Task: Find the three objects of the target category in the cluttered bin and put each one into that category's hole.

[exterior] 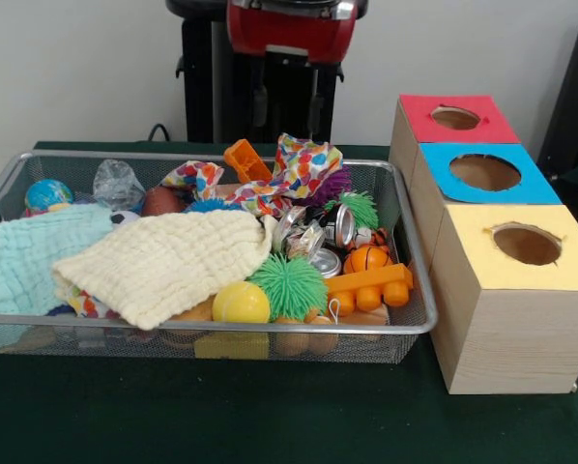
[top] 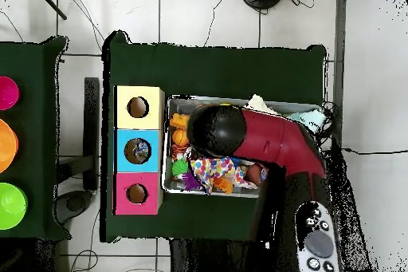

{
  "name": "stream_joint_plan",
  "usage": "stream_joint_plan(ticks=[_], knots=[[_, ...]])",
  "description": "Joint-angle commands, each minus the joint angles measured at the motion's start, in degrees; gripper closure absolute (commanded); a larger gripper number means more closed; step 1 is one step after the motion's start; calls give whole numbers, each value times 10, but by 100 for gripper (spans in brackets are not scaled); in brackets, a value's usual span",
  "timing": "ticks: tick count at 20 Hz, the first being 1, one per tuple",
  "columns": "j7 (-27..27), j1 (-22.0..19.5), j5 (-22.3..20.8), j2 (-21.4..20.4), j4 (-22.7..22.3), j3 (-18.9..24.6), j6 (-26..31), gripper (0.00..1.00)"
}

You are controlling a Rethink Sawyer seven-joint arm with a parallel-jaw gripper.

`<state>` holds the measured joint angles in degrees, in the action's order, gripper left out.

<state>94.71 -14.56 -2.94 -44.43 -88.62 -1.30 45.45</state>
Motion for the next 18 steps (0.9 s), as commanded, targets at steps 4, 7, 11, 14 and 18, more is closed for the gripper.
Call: stream_joint_plan(ticks=[4, 7, 11, 14, 18], knots=[[-170, -70, -76, 47, 51, 109, 48, 0], [-166, -84, -92, 42, 42, 118, 46, 0], [-170, -108, -109, 23, 18, 133, 44, 0], [-178, -131, -122, 16, 1, 147, 35, 0], [-181, -162, -139, 5, -35, 165, 13, 0]])
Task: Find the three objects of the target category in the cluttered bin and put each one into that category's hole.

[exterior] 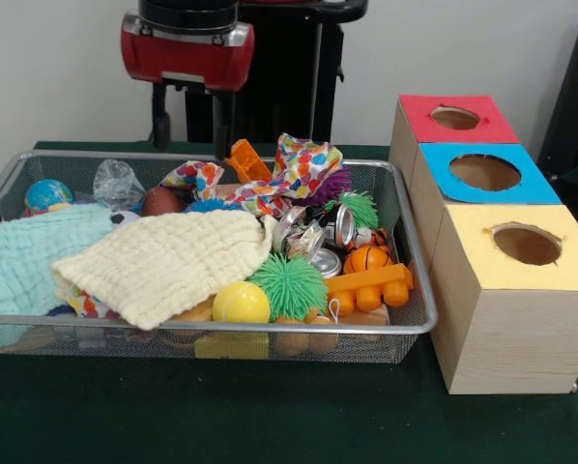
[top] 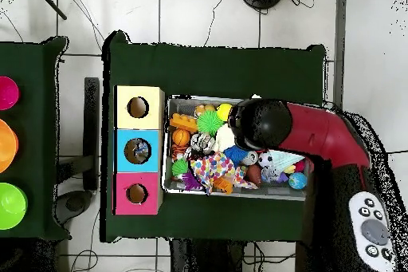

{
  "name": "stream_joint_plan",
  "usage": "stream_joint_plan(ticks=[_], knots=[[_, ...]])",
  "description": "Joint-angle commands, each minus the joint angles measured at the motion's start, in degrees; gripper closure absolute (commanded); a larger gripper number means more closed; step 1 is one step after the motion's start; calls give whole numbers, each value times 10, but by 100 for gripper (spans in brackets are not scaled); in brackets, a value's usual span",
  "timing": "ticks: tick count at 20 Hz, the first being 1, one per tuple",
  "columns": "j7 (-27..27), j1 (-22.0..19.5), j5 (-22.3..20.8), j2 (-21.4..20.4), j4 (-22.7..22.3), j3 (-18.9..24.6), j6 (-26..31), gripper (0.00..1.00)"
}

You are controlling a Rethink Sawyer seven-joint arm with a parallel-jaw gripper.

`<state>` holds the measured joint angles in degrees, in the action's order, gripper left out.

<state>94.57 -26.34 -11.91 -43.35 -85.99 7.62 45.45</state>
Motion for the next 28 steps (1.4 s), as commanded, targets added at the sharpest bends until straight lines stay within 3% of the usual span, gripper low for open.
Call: stream_joint_plan(ticks=[1, 12, 28], knots=[[-178, -50, -53, -8, -67, 80, 10, 0], [-163, -95, -90, 1, -76, 126, 9, 0], [-130, -129, -135, 11, -94, 155, -10, 0]])
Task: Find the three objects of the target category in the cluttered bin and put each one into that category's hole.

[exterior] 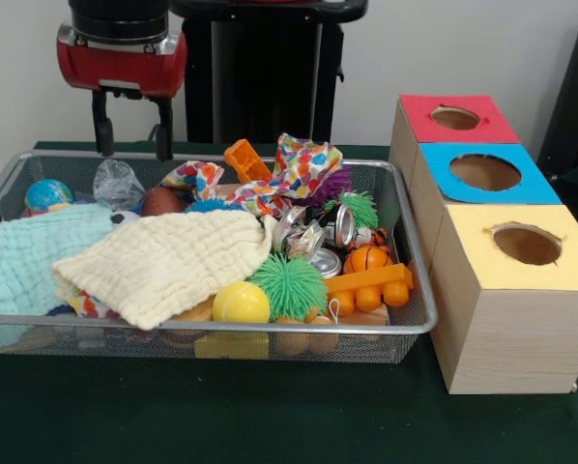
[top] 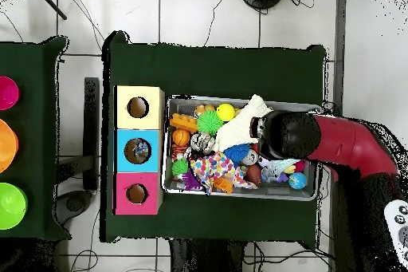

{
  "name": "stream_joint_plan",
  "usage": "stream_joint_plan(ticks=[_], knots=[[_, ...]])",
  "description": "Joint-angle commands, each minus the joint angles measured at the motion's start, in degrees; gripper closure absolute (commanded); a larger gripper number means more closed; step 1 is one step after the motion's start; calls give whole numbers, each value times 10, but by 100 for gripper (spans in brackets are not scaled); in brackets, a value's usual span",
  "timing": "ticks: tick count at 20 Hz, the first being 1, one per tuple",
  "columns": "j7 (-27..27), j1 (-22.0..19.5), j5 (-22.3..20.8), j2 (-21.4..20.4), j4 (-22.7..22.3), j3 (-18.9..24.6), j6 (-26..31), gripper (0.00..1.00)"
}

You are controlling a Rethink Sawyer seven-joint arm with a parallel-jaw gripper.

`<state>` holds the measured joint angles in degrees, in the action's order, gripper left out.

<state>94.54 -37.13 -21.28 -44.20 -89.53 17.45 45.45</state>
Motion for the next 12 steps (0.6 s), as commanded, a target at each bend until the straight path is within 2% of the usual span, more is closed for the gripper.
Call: stream_joint_plan(ticks=[1, 12], knots=[[-128, -22, -44, 20, -59, 57, -11, 0], [-145, -63, -72, 39, -51, 83, -10, 0]])
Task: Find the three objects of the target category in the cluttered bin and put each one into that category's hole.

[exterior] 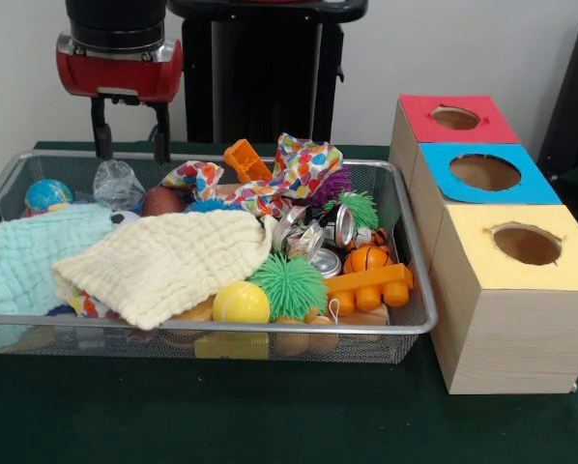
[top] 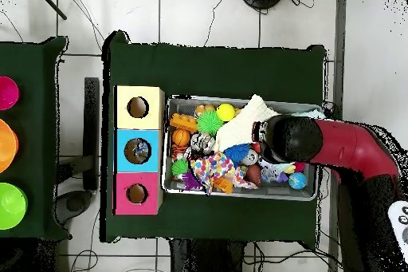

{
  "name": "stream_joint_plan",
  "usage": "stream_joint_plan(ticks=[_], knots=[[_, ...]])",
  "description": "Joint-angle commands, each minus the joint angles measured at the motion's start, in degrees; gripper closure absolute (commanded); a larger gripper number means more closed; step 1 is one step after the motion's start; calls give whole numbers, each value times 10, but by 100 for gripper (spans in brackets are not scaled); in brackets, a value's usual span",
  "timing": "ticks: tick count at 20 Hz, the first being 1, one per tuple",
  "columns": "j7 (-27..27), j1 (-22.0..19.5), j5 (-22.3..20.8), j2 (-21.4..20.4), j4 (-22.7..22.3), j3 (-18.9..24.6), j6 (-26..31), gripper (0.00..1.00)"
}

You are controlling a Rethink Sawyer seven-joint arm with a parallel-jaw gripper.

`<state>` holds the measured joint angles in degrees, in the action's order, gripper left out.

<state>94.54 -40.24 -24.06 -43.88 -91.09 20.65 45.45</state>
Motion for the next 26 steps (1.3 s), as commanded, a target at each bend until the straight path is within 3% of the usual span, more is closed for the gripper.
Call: stream_joint_plan(ticks=[1, 8, 17, 26], knots=[[-148, -36, -46, 38, -33, 54, -8, 0], [-142, -48, -63, 40, -33, 68, -6, 0], [-93, -40, -93, 53, -51, 65, -41, 0], [-80, -47, -117, 77, -60, 63, -75, 0]])
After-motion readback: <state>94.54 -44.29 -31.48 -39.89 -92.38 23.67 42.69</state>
